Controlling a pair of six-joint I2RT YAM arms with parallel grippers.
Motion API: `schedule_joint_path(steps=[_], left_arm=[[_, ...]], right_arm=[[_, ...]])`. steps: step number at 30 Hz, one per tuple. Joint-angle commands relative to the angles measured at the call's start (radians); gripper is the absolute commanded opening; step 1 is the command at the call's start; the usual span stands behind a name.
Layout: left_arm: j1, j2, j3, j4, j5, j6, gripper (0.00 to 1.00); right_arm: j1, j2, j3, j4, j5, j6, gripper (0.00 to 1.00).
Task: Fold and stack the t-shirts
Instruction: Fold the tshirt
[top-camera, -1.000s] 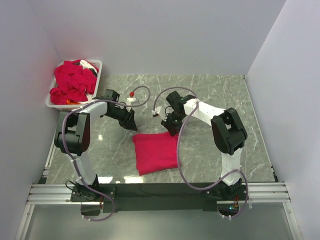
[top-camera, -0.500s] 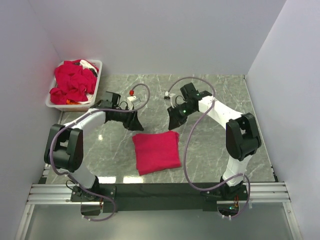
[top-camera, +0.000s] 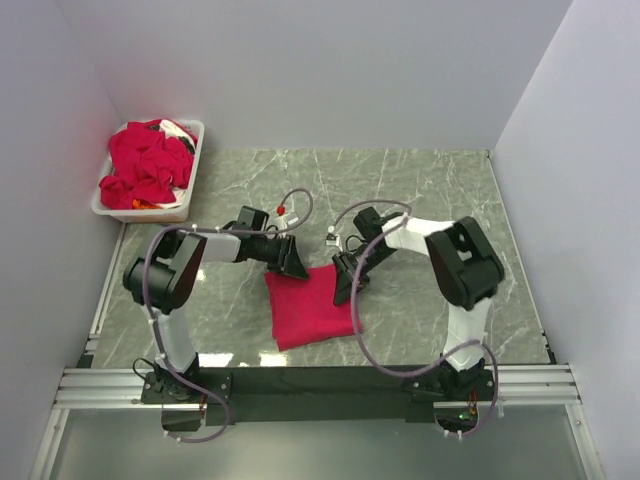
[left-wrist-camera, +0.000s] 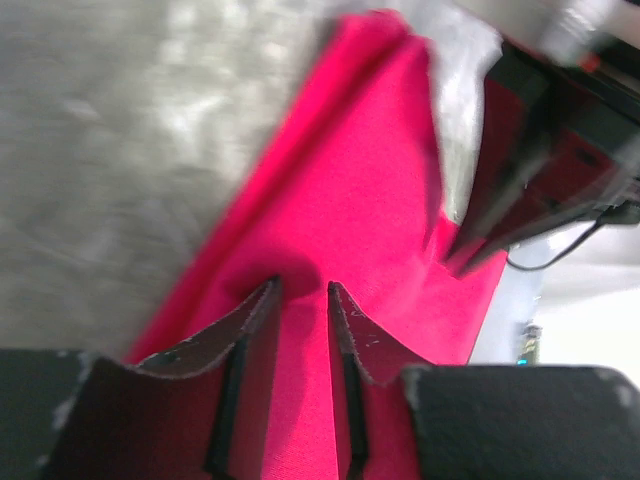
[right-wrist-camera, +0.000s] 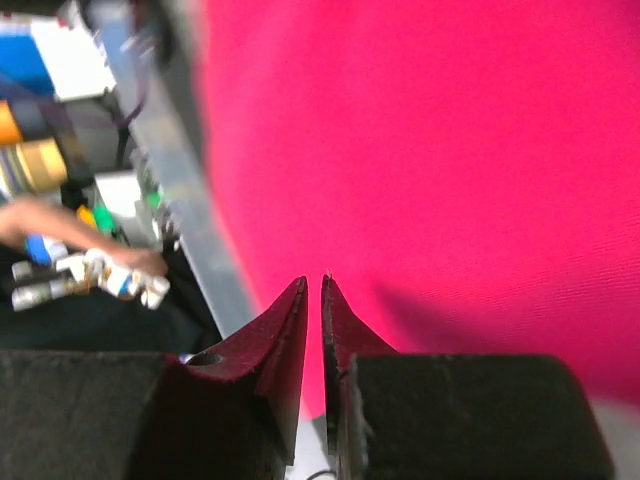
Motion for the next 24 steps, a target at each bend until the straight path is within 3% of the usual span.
schedule_joint_path(steps=[1, 7, 11, 18, 24], left_arm=[[0.036, 0.071, 0.078, 0.043, -0.045, -0.046, 0.31], [0.133, 0.189, 0.268, -0.055, -0.086, 0.011, 0.3], [0.159, 0.2, 0.383, -0.115, -0.053, 0.074, 0.3], [0.152, 0.036, 0.284, -0.124, 0.072, 0.046, 0.32], [0.113, -0.015, 0.169, -0.036, 0.087, -0.087, 0.33]], right_arm=[[-0.049, 0.104, 0.095, 0.07, 0.095, 0.081, 0.18], [-0.117, 0.161, 0.302, 0.107, 0.227, 0.123, 0.21], [-0.117, 0.086, 0.382, 0.1, 0.159, 0.103, 0.22], [-0.048, -0.081, 0.225, 0.225, -0.116, 0.195, 0.23], [0.066, -0.033, 0.045, 0.285, -0.156, 0.196, 0.23]])
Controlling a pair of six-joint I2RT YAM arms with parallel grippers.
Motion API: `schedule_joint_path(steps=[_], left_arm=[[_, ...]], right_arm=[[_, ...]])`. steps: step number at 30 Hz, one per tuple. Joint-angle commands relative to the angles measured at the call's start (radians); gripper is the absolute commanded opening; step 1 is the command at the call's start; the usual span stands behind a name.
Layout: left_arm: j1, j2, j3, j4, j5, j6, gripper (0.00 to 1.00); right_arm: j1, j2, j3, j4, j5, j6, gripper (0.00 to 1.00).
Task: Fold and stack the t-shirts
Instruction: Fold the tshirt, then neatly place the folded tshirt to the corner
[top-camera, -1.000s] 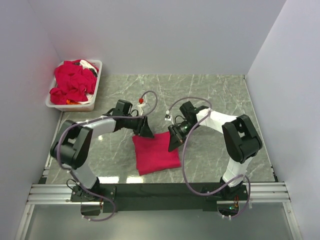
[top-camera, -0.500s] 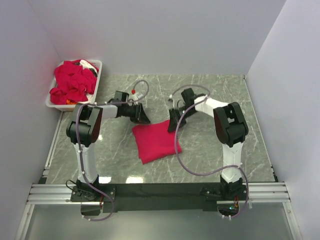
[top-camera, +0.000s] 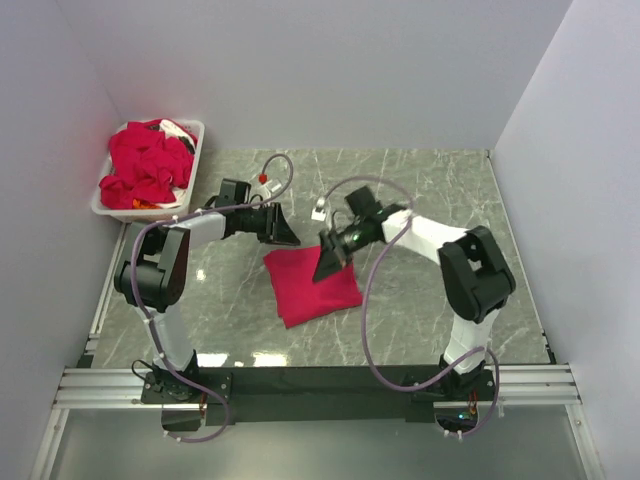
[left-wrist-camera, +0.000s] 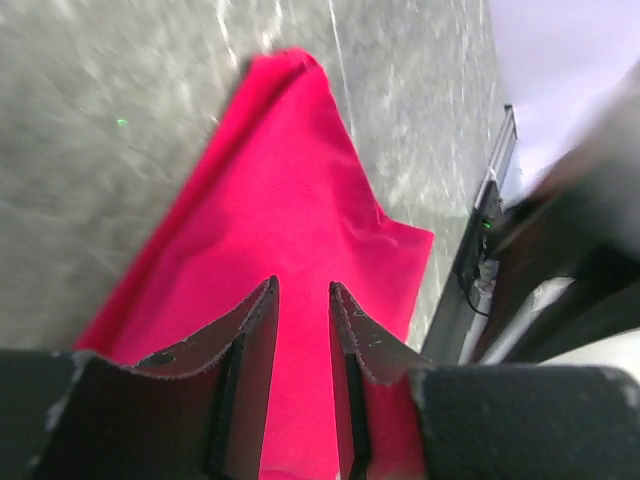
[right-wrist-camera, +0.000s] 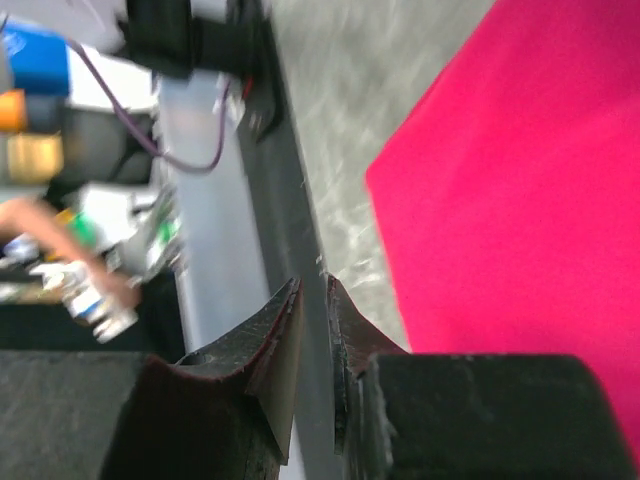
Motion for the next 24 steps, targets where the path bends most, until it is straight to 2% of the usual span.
schedule_joint_path(steps=[1, 2, 6, 13, 17, 20, 24], left_arm=[[-0.032, -0.036, -0.043, 0.076, 0.037, -0.088, 0.33], [-0.038, -0.031, -0.049, 0.08, 0.03, -0.091, 0.33], [-0.053, 0.044, -0.048, 0.068, 0.003, -0.126, 0.32], [-0.047, 0.196, 0.025, -0.002, -0.052, -0.065, 0.3], [-0.027, 0.268, 0.153, -0.041, -0.079, -0.027, 0.3], [-0.013, 0.277, 0.231, -0.067, -0.075, 0.007, 0.29], [0.008, 0.164, 0.215, -0.044, 0.015, 0.006, 0.32]], right_arm=[[0.043, 0.063, -0.094, 0.071, -0.045, 0.042, 0.23], [0.043, 0.102, -0.106, 0.138, -0.042, 0.062, 0.22], [0.03, 0.216, -0.14, 0.208, -0.027, 0.134, 0.21], [0.021, 0.268, -0.234, 0.364, 0.124, 0.286, 0.22], [-0.009, 0.25, -0.199, 0.429, 0.138, 0.337, 0.25], [-0.023, 0.203, -0.14, 0.415, 0.13, 0.326, 0.27], [-0.023, 0.092, -0.09, 0.36, 0.115, 0.271, 0.28]])
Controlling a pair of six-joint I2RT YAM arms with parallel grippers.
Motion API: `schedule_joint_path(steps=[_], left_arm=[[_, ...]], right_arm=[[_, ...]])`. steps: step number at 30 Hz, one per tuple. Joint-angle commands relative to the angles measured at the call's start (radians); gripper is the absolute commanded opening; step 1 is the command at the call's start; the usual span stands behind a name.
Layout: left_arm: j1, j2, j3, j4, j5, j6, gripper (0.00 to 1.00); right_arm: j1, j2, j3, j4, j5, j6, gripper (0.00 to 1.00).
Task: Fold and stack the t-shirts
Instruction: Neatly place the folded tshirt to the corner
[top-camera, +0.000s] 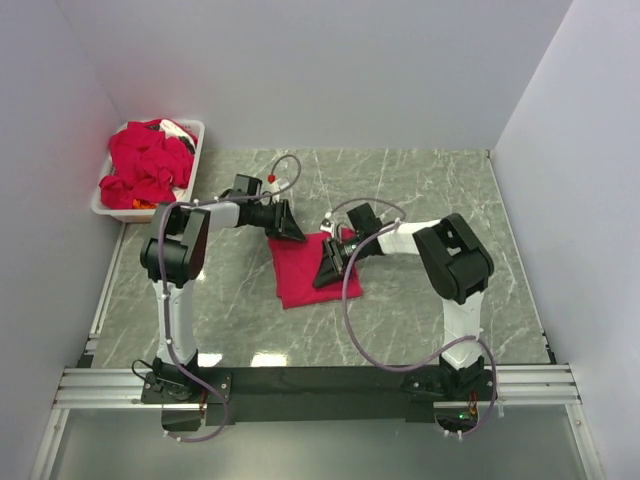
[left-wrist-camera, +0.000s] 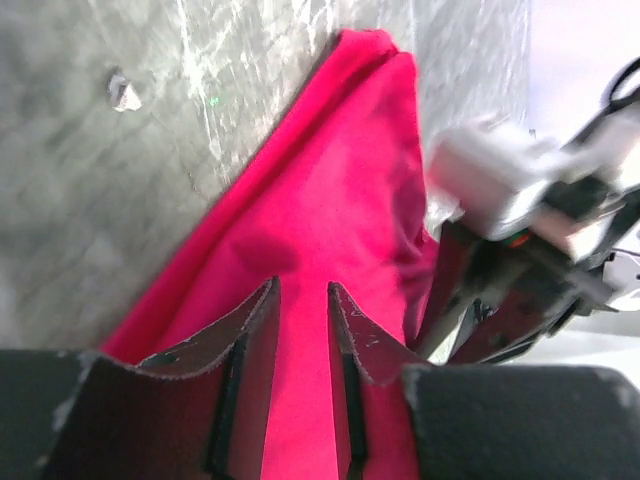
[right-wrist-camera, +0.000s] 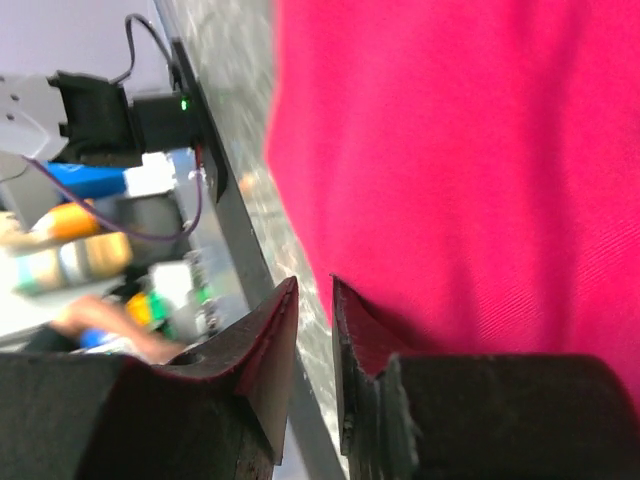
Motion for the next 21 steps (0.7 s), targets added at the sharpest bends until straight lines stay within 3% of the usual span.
schedule_joint_path(steps=[1, 6, 10, 13, 21], left_arm=[[0.025, -0.125, -0.05, 0.026, 0.051, 0.014, 0.32], [0.025, -0.33, -0.274, 0.185, 0.147, -0.115, 0.34], [-0.001, -0.382, -0.475, 0.29, 0.161, -0.219, 0.33], [-0.027, -0.36, -0.533, 0.318, 0.138, -0.227, 0.33], [0.016, -0.141, -0.426, 0.177, 0.074, -0.143, 0.31]], right_arm=[[-0.017, -0.142, 0.055, 0.008, 0.076, -0.049, 0.28], [-0.057, -0.234, 0.034, 0.079, 0.116, 0.015, 0.28], [-0.079, -0.155, 0.023, 0.071, 0.111, 0.032, 0.28], [-0.106, -0.096, 0.002, 0.117, 0.113, 0.071, 0.28], [-0.243, 0.045, 0.106, -0.002, 0.264, 0.02, 0.26]])
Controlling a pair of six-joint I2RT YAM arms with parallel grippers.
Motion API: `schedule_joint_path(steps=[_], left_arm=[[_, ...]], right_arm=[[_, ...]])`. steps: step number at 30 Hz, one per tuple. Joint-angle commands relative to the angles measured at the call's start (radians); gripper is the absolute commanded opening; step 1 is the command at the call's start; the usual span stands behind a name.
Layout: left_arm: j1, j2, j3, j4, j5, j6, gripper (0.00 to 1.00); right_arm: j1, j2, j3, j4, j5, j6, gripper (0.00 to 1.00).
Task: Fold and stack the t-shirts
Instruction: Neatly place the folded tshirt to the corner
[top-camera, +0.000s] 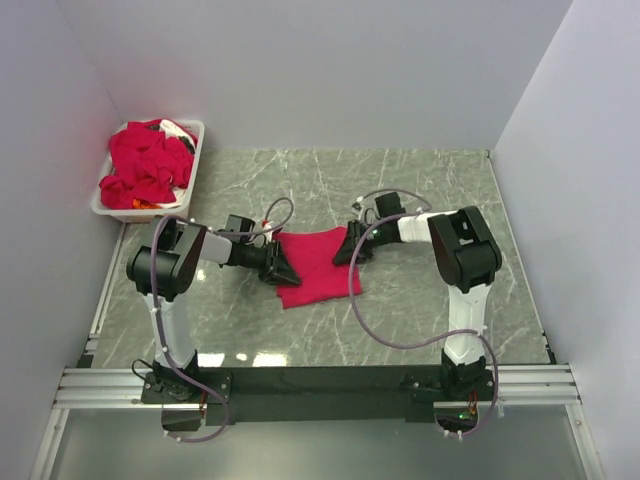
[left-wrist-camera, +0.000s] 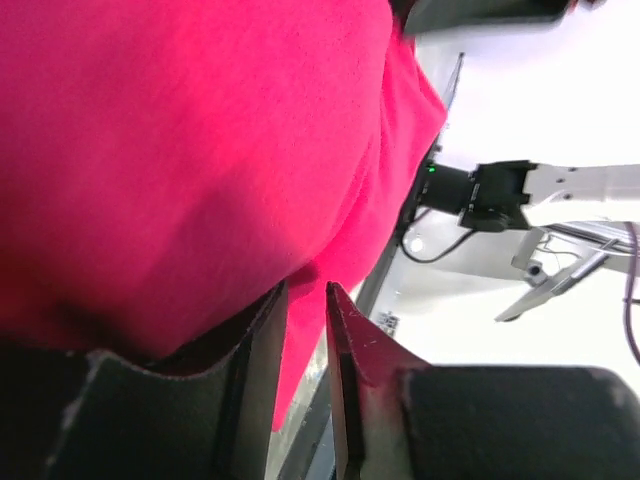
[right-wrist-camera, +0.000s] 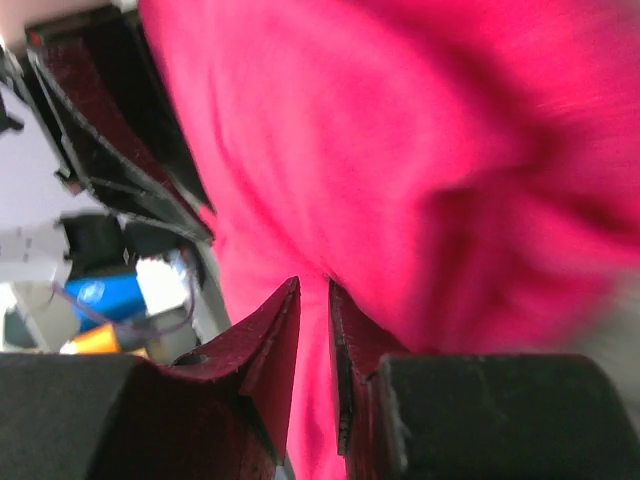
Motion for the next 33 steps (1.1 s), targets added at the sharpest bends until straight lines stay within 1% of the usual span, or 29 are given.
schedule_joint_path(steps=[1, 5, 6, 7, 8, 9, 10, 11, 12, 13, 14, 15, 16, 17, 19, 21, 22, 24, 28, 30, 33], left_arm=[[0.033, 0.028, 0.073, -0.021, -0.051, 0.05, 0.31], [0.03, -0.024, 0.164, -0.056, -0.009, 0.111, 0.33], [0.03, -0.076, 0.181, -0.131, 0.016, 0.14, 0.35], [0.036, -0.111, 0.207, -0.17, 0.015, 0.215, 0.36], [0.042, -0.151, 0.212, -0.202, 0.013, 0.246, 0.37], [0.064, -0.237, 0.212, -0.222, 0.003, 0.271, 0.4], [0.081, -0.28, 0.212, -0.254, -0.013, 0.3, 0.41], [0.098, -0.323, 0.21, -0.262, -0.036, 0.308, 0.43], [0.136, -0.404, 0.206, -0.265, -0.074, 0.309, 0.45], [0.156, -0.441, 0.198, -0.274, -0.1, 0.311, 0.52], [0.173, -0.511, 0.196, -0.28, -0.126, 0.315, 0.61], [0.206, -0.544, 0.196, -0.285, -0.158, 0.323, 0.63], [0.222, -0.573, 0.196, -0.3, -0.233, 0.329, 0.73], [0.233, -0.624, 0.203, -0.32, -0.281, 0.335, 0.94], [0.263, -0.667, 0.219, -0.352, -0.411, 0.343, 1.0], [0.298, -0.716, 0.235, -0.372, -0.479, 0.334, 0.99], [0.305, -0.731, 0.238, -0.383, -0.54, 0.329, 0.99], [0.317, -0.768, 0.235, -0.402, -0.565, 0.326, 0.99], [0.319, -0.811, 0.203, -0.405, -0.568, 0.335, 0.99], [0.32, -0.817, 0.196, -0.417, -0.574, 0.346, 0.99], [0.322, -0.81, 0.204, -0.438, -0.582, 0.366, 0.99]], right_arm=[[-0.066, -0.002, 0.09, -0.049, 0.174, -0.051, 0.26], [-0.081, -0.053, 0.153, -0.14, 0.26, -0.096, 0.25], [-0.078, -0.076, 0.159, -0.149, 0.268, -0.106, 0.27], [-0.066, -0.137, 0.162, -0.157, 0.28, -0.113, 0.28], [-0.055, -0.175, 0.161, -0.175, 0.326, -0.135, 0.29], [-0.04, -0.212, 0.158, -0.184, 0.358, -0.152, 0.3], [-0.014, -0.287, 0.152, -0.2, 0.409, -0.169, 0.32], [0.047, -0.321, 0.147, -0.235, 0.503, -0.208, 0.33], [0.087, -0.349, 0.142, -0.253, 0.567, -0.225, 0.4], [0.128, -0.385, 0.138, -0.272, 0.616, -0.236, 0.43], [0.206, -0.396, 0.138, -0.313, 0.653, -0.253, 0.5], [0.239, -0.398, 0.139, -0.328, 0.706, -0.253, 0.52], [0.267, -0.404, 0.123, -0.329, 0.722, -0.253, 0.64], [0.325, -0.406, 0.112, -0.322, 0.745, -0.258, 0.79], [0.365, -0.389, 0.104, -0.324, 0.768, -0.256, 0.84], [0.403, -0.348, 0.136, -0.348, 0.78, -0.219, 0.88], [0.412, -0.306, 0.144, -0.362, 0.788, -0.204, 0.88], [0.434, -0.269, 0.153, -0.358, 0.8, -0.19, 0.88], [0.433, -0.107, 0.173, -0.362, 0.825, -0.181, 0.87], [0.419, -0.078, 0.175, -0.373, 0.83, -0.199, 0.87], [0.361, -0.125, 0.152, -0.396, 0.834, -0.244, 0.86]])
